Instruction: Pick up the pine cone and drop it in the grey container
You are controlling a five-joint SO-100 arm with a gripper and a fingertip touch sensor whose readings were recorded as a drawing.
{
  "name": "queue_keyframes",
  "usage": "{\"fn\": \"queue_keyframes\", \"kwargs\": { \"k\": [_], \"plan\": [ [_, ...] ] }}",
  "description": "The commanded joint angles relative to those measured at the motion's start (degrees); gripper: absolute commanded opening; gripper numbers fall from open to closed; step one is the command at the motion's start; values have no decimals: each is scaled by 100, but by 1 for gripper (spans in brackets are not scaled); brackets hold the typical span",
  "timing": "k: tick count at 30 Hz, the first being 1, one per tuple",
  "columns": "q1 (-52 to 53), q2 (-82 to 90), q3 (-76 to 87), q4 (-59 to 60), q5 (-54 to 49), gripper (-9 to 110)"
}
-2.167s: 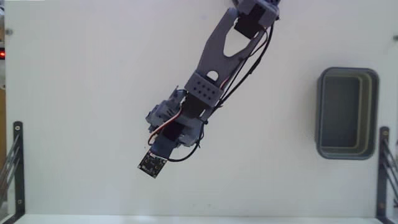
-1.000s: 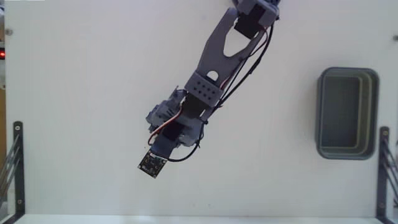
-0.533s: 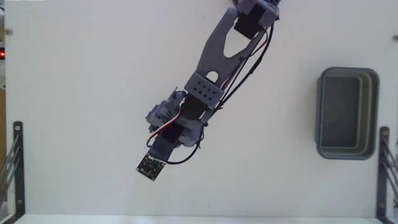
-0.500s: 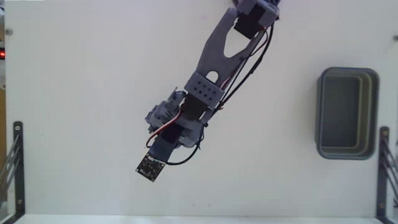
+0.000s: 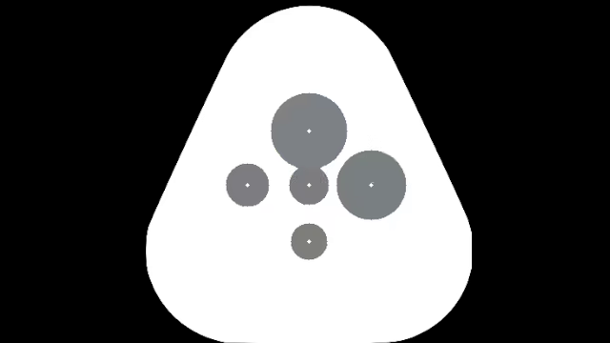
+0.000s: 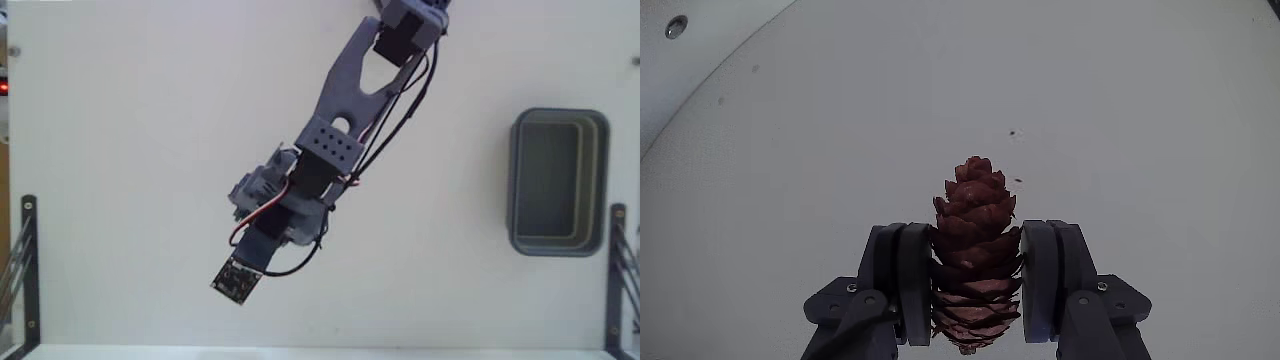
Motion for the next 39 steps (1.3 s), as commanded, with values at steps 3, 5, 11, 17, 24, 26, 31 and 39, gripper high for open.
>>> {"fn": "queue_keyframes", "kwargs": {
  "k": [3,5,11,17,24,26,31,39],
  "plan": [
    [150,-8,-1087,630,26,48],
    [150,-155,-1520,917,26,48],
    [150,-489,-2434,1497,26,48],
    [150,-459,-2349,1441,26,48],
    [150,-459,-2349,1441,26,48],
    [146,-458,-2347,1441,26,48],
    [58,-421,-2300,1431,26,48],
    [-313,-266,-2102,1388,26,48]
  ]
}}
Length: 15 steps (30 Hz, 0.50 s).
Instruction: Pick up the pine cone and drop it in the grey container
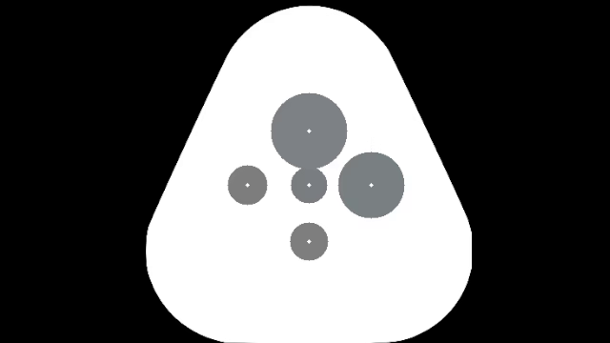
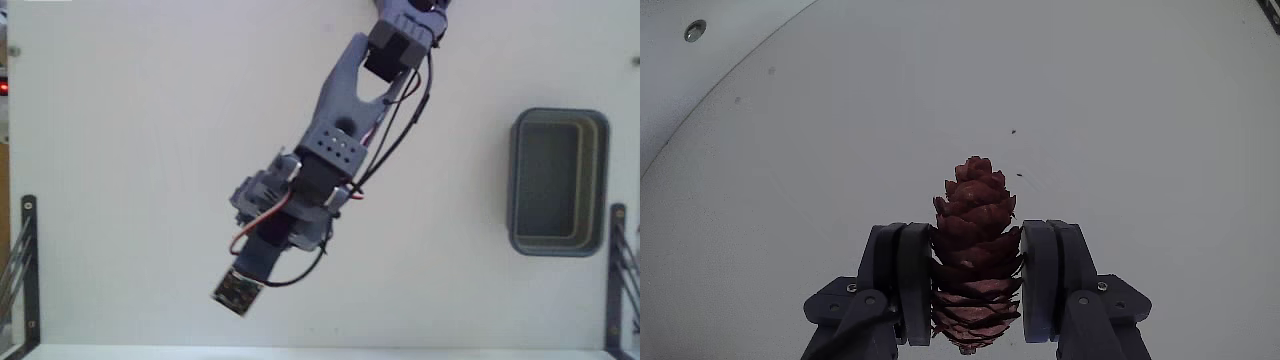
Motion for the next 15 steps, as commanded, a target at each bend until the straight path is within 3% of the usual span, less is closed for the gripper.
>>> {"fn": "queue_keyframes", "kwargs": {
  "k": [1,15],
  "plan": [
    [-263,485,2,-18,18,48],
    [-1477,990,650,-158,18,48]
  ]
}}
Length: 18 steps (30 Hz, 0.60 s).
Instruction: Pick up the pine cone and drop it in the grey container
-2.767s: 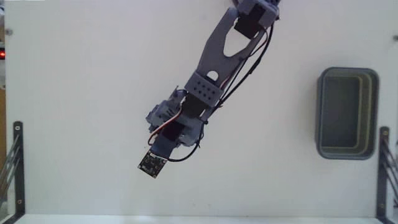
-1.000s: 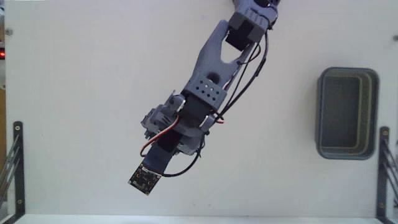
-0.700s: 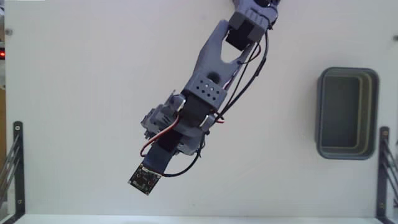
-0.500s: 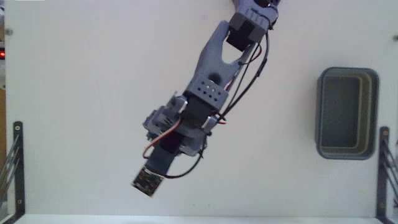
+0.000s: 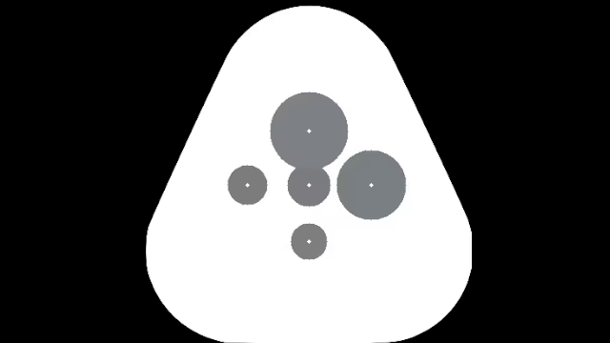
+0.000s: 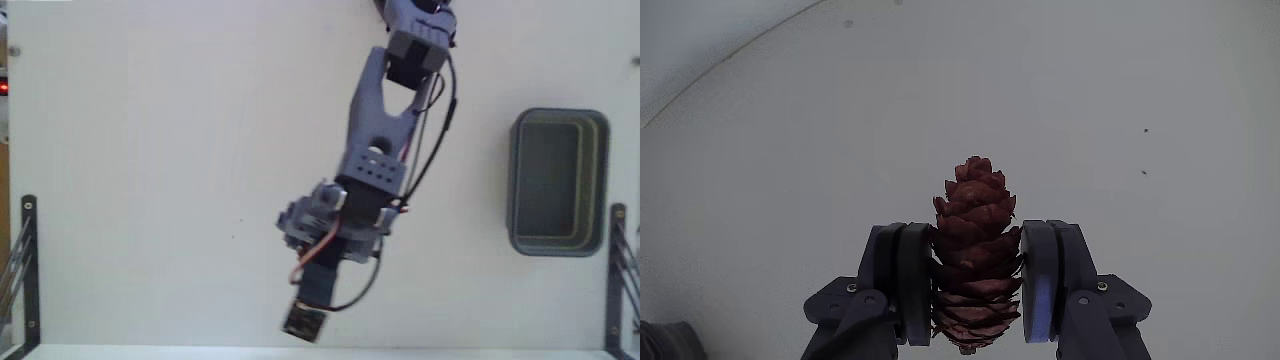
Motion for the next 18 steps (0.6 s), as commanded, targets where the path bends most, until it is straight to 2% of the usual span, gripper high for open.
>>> {"fn": "queue_keyframes", "kwargs": {
  "k": [1,18],
  "plan": [
    [-381,784,132,-145,9,48],
    [-2327,1595,1170,-370,9,48]
  ]
}}
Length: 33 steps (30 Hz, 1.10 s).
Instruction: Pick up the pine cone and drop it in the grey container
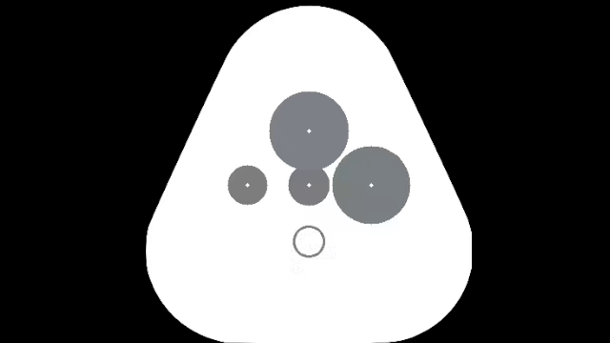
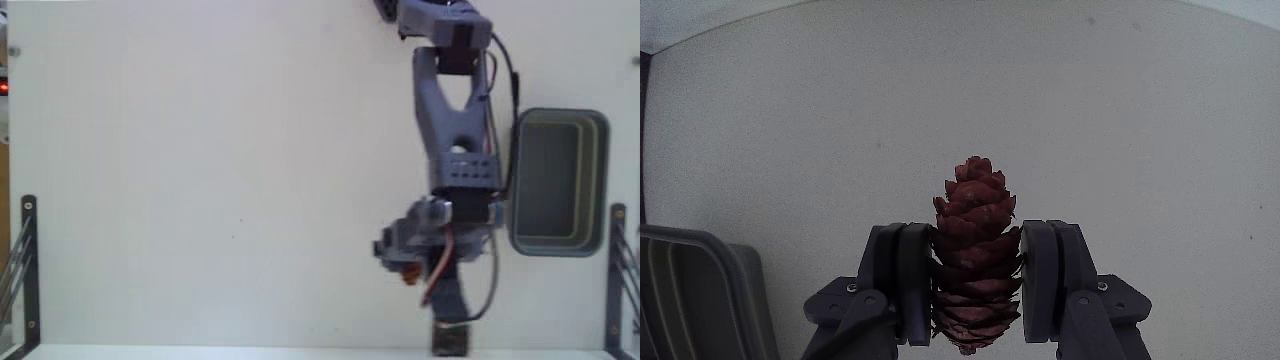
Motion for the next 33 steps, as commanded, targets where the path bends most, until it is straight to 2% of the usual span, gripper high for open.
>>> {"fn": "queue_keyframes", "kwargs": {
  "k": [1,18,33],
  "plan": [
    [-464,727,198,-117,26,48],
    [-2340,1508,1198,-333,26,48],
    [-3401,1950,1764,-455,26,48]
  ]
}}
